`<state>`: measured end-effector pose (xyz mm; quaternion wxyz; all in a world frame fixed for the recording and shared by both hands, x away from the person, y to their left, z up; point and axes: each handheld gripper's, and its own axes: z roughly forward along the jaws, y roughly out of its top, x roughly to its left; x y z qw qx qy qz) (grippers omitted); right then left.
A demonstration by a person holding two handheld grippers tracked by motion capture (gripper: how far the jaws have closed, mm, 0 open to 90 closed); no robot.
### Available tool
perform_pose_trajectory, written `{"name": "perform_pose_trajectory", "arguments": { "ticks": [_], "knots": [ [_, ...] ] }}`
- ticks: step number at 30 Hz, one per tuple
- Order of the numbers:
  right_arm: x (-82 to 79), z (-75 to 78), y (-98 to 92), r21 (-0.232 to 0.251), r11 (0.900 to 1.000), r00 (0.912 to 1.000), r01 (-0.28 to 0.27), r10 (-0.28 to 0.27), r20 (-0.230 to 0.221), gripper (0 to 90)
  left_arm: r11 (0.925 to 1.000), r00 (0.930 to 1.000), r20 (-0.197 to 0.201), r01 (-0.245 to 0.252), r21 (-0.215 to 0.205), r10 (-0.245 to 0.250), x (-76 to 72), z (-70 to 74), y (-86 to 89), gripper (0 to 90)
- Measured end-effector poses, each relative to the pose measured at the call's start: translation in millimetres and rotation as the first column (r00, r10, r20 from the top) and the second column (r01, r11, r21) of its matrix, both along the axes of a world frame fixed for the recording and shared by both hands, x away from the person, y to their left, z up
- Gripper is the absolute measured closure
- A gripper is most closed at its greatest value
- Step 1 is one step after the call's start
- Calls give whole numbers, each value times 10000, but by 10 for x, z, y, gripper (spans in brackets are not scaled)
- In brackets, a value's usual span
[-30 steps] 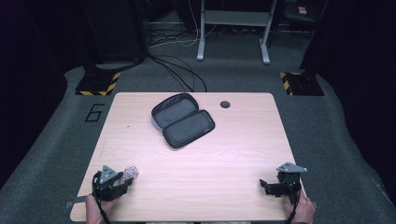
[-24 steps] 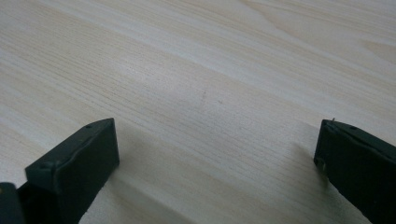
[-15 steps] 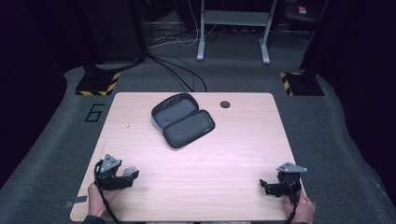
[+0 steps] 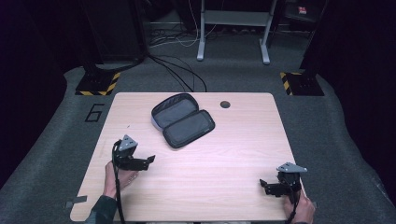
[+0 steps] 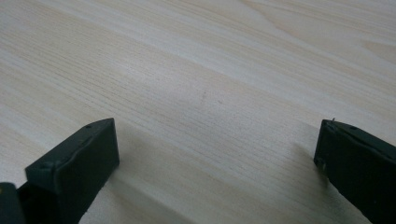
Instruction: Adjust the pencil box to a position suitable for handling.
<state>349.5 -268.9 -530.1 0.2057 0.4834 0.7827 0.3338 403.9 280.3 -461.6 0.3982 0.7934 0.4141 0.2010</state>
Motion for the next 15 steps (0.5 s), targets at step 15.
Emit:
{"name": "perform_pose_trajectory", "arguments": {
  "ticks": [15],
  "knots": [
    [0,0,0,1,10000,10000,3,-3,-1,0,9975,9984,-4,559,441,-559,507,109,-316,17]
  ]
}}
